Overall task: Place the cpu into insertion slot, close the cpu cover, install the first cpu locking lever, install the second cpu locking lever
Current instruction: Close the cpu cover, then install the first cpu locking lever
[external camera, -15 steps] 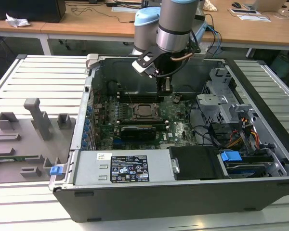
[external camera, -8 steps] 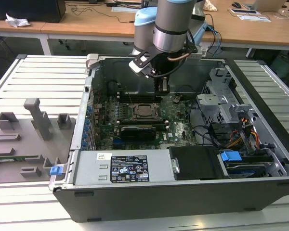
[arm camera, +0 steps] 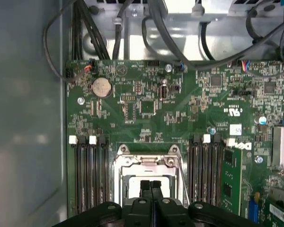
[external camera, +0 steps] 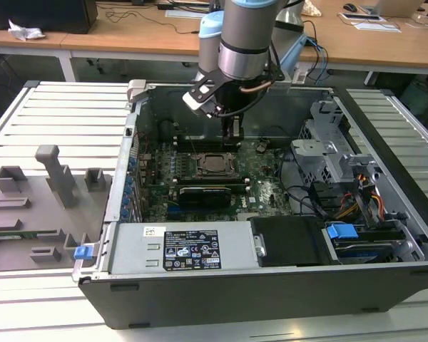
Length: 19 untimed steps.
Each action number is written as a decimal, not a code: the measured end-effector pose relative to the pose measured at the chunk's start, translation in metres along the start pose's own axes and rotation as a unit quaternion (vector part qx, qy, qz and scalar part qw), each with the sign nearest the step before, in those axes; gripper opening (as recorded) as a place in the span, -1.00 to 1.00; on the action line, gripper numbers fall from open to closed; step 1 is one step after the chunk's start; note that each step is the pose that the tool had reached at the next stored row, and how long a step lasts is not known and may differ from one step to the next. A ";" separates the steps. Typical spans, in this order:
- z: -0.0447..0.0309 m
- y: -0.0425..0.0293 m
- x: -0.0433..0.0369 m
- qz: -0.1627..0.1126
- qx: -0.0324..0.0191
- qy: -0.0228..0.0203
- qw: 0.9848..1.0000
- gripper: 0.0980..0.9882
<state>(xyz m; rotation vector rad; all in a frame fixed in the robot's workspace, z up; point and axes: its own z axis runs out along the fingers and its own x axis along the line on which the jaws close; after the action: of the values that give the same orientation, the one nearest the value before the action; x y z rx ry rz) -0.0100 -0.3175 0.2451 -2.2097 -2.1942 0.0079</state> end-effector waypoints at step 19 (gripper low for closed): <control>-0.0004 -0.0211 -0.0001 0.000 0.000 0.000 1.000 -0.98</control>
<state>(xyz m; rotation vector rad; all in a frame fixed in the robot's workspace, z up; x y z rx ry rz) -0.0311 -0.3175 0.2460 -2.2092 -2.1949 0.0078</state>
